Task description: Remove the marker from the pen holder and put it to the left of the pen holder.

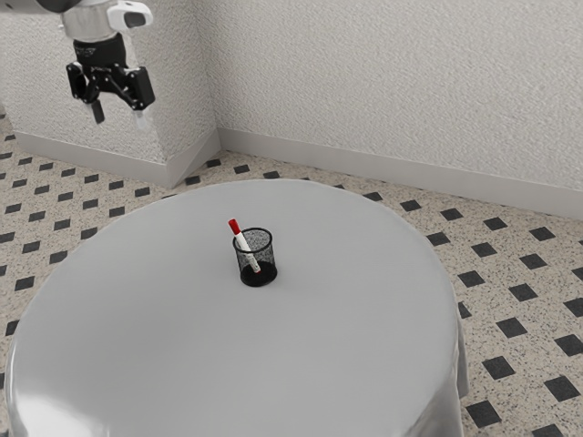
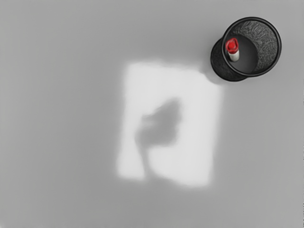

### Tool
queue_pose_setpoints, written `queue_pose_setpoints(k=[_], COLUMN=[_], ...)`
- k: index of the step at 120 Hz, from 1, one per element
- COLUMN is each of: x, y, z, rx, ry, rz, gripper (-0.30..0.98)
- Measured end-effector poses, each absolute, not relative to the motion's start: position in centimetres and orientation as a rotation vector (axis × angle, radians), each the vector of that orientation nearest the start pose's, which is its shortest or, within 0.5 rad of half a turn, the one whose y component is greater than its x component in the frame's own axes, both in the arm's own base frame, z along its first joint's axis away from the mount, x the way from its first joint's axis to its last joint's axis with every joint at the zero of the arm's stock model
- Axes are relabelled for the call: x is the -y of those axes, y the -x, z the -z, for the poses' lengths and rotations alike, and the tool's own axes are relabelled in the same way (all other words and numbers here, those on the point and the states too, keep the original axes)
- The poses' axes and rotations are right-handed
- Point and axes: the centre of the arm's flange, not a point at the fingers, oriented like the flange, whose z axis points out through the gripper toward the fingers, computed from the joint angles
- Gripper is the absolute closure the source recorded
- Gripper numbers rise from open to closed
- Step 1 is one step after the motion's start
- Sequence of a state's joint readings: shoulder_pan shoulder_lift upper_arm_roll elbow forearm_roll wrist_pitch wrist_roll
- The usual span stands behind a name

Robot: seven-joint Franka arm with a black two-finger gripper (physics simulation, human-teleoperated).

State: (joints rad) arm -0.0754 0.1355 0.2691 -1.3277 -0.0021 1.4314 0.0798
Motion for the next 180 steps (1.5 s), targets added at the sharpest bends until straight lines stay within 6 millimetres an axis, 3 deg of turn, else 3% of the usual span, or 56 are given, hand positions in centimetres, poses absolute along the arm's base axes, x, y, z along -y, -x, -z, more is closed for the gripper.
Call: queue_pose_setpoints(k=[13,23,29,41,49,69,85,100,115,155,180], x=[-9.3,-10.0,-10.5,-11.9,-12.0,-11.4,-11.1,-12.3,-12.6,-8.3,-8.0], y=[-57.2,-57.7,-59.0,-62.4,-63.6,-65.9,-66.8,-68.2,-69.2,-70.5,-71.3], z=[-66.1,-66.2,-64.5,-58.3,-55.9,-52.6,-51.8,-47.4,-44.5,-39.0,-37.0], rx=[0.149,0.165,0.176,0.214,0.217,0.203,0.2,0.277,0.313,0.285,0.287], ry=[3.109,3.101,3.096,3.113,3.121,3.135,3.154,3.243,3.351,3.392,3.384], rz=[-0.018,0.008,-0.008,-0.104,-0.121,-0.127,-0.092,-0.113,-0.102,-0.065,-0.016], gripper=[0.02,0.02,0.02,0.02,0.02,0.02,0.02,0.02,0.02,0.02,0.02])
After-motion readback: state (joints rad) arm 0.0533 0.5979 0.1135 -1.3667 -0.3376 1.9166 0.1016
